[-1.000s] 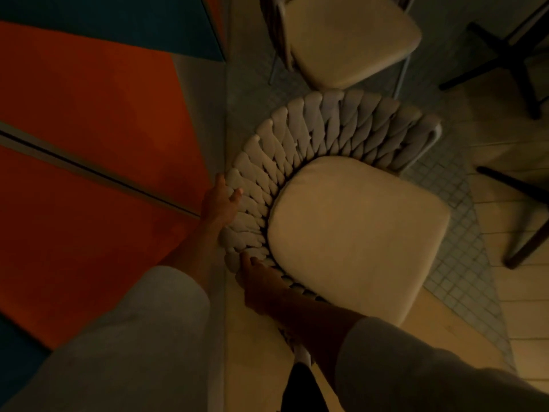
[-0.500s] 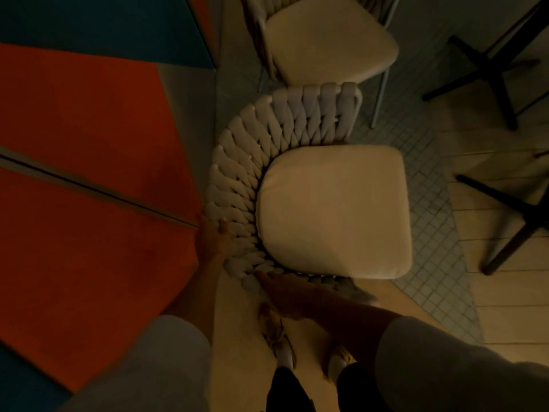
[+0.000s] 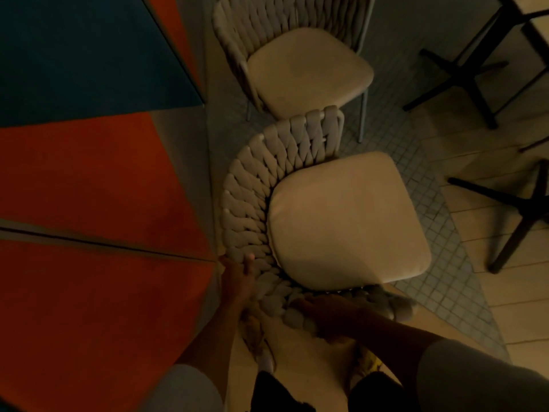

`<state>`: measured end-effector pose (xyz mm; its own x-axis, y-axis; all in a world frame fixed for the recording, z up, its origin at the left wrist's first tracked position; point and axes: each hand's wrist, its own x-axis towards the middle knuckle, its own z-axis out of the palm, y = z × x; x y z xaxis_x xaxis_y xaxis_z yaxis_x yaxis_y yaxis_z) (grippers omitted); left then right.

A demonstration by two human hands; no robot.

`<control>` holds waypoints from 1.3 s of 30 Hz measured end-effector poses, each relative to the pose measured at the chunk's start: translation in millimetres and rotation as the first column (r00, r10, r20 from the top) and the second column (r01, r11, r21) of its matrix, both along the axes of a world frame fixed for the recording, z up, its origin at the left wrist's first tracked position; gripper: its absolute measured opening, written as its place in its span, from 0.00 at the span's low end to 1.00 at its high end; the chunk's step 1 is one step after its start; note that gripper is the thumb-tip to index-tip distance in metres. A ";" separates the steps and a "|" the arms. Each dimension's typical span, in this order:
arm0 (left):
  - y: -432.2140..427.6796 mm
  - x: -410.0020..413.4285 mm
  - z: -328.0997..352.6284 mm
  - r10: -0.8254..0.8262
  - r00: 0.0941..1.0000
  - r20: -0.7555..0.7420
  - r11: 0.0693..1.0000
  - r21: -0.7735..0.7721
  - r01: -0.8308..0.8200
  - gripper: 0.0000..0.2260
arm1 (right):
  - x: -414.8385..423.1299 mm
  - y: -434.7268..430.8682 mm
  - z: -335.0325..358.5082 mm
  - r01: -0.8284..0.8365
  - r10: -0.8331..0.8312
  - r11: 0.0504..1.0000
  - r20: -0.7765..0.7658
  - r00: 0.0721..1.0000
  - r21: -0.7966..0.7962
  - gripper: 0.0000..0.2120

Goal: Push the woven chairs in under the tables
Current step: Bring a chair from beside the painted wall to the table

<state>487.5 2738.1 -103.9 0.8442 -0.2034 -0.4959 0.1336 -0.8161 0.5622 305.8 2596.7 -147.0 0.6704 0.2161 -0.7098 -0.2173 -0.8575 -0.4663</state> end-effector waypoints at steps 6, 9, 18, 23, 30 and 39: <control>20.5 19.0 -10.3 -0.178 0.975 -0.130 0.983 0.016 0.181 0.29 | 43.1 10.2 27.4 0.212 -0.211 0.977 -0.100 0.972 0.002 0.33; 49.6 57.3 -9.4 -0.409 0.885 -0.223 0.904 0.032 0.426 0.30 | 70.9 42.0 38.2 0.409 -0.409 0.911 0.016 0.913 -0.053 0.31; 44.9 234.7 28.2 -0.849 0.435 0.301 0.510 0.253 0.822 0.19 | 150.2 110.2 46.0 0.924 -0.843 0.362 0.379 0.382 -0.125 0.42; -42.1 274.8 48.4 -0.964 -0.135 0.230 -0.036 0.389 0.920 0.50 | 164.7 133.7 34.9 0.939 -0.897 0.217 0.326 0.300 -0.267 0.56; -155.6 282.4 26.1 -0.567 -0.805 -0.173 -0.675 0.657 0.334 0.73 | 162.4 130.7 15.7 0.936 -0.944 0.243 0.160 0.288 -0.253 0.63; -190.7 273.2 -25.8 -0.165 -0.841 -0.515 -0.929 0.366 -0.042 0.49 | 162.3 128.5 5.1 0.936 -0.942 0.318 0.067 0.330 -0.148 0.47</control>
